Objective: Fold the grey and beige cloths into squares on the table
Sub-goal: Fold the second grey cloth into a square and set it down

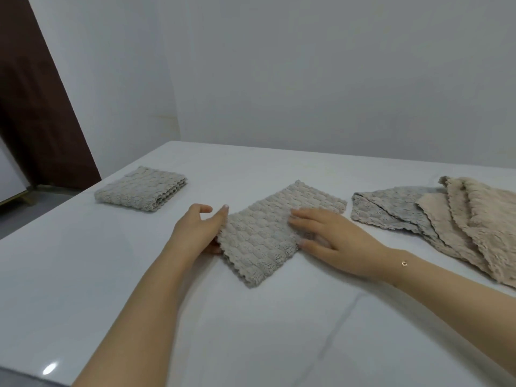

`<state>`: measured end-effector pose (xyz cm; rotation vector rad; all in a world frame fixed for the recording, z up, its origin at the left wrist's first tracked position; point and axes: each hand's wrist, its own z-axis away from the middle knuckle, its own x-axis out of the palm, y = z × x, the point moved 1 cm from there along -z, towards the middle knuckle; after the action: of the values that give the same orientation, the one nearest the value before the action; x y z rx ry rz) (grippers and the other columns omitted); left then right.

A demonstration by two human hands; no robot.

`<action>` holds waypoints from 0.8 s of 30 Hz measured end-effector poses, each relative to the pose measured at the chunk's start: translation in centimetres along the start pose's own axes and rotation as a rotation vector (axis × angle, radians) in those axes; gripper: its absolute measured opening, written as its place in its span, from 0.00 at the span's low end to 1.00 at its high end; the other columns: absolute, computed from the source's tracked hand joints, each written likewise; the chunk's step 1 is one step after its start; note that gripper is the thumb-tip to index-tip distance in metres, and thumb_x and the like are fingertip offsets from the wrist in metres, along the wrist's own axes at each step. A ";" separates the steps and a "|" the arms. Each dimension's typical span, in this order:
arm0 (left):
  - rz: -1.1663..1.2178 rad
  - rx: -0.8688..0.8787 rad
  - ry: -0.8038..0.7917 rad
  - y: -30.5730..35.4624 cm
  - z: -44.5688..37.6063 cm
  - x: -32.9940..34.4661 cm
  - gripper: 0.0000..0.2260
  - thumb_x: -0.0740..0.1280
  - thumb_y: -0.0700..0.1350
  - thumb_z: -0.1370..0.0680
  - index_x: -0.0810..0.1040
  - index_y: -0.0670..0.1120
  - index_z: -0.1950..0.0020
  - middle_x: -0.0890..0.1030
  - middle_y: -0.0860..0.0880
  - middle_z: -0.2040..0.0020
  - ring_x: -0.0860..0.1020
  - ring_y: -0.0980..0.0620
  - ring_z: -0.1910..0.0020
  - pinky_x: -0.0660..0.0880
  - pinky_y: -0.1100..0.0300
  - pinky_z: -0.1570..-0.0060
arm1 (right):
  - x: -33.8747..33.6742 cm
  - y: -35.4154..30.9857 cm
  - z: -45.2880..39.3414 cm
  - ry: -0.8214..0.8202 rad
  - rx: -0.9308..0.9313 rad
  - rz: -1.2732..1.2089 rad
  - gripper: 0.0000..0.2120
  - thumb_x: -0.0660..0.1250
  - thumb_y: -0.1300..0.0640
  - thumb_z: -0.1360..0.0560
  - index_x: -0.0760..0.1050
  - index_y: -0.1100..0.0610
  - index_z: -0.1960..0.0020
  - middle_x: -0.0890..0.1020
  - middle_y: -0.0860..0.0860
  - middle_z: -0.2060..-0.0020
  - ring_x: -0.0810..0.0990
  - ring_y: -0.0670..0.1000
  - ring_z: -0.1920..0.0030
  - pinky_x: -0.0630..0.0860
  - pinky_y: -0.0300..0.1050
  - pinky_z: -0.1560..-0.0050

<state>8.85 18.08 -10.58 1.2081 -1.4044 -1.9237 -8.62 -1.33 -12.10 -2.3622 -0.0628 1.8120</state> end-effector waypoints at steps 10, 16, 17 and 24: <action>0.158 -0.055 -0.077 -0.1 -0.5 0.0 0.12 0.70 0.44 0.25 0.77 0.47 0.43 0.75 0.47 0.58 0.73 0.53 0.78 0.75 0.65 0.75 | 1.6 -8.0 -0.1 0.198 -0.143 0.043 0.23 0.63 0.30 0.32 0.70 0.49 0.52 0.72 0.42 0.57 0.70 0.45 0.55 0.65 0.40 0.54; 0.243 -0.030 -0.120 0.2 -0.3 -0.1 0.11 0.69 0.41 0.25 0.77 0.46 0.42 0.75 0.46 0.61 0.72 0.53 0.76 0.74 0.65 0.75 | 2.3 -9.2 -1.4 0.306 -0.200 0.173 0.12 0.66 0.45 0.30 0.71 0.54 0.62 0.74 0.47 0.66 0.73 0.51 0.62 0.67 0.45 0.61; 0.250 -0.021 -0.131 0.3 -0.3 -0.1 0.11 0.68 0.40 0.24 0.77 0.47 0.42 0.75 0.47 0.63 0.72 0.54 0.76 0.74 0.65 0.74 | 2.3 -9.1 -1.3 0.326 -0.208 0.170 0.10 0.66 0.48 0.30 0.72 0.54 0.62 0.74 0.47 0.67 0.73 0.51 0.63 0.66 0.45 0.62; 0.332 0.073 -0.362 1.0 0.2 -0.8 0.10 0.61 0.40 0.20 0.79 0.46 0.44 0.77 0.44 0.58 0.74 0.52 0.69 0.74 0.65 0.73 | -0.1 -8.7 0.1 0.360 -0.013 -0.323 0.06 0.66 0.54 0.27 0.73 0.54 0.61 0.75 0.45 0.68 0.73 0.44 0.65 0.70 0.39 0.64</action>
<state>8.97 18.47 -9.32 0.6185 -1.7441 -1.9251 -8.20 7.22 -10.65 -2.4731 -0.3853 1.2317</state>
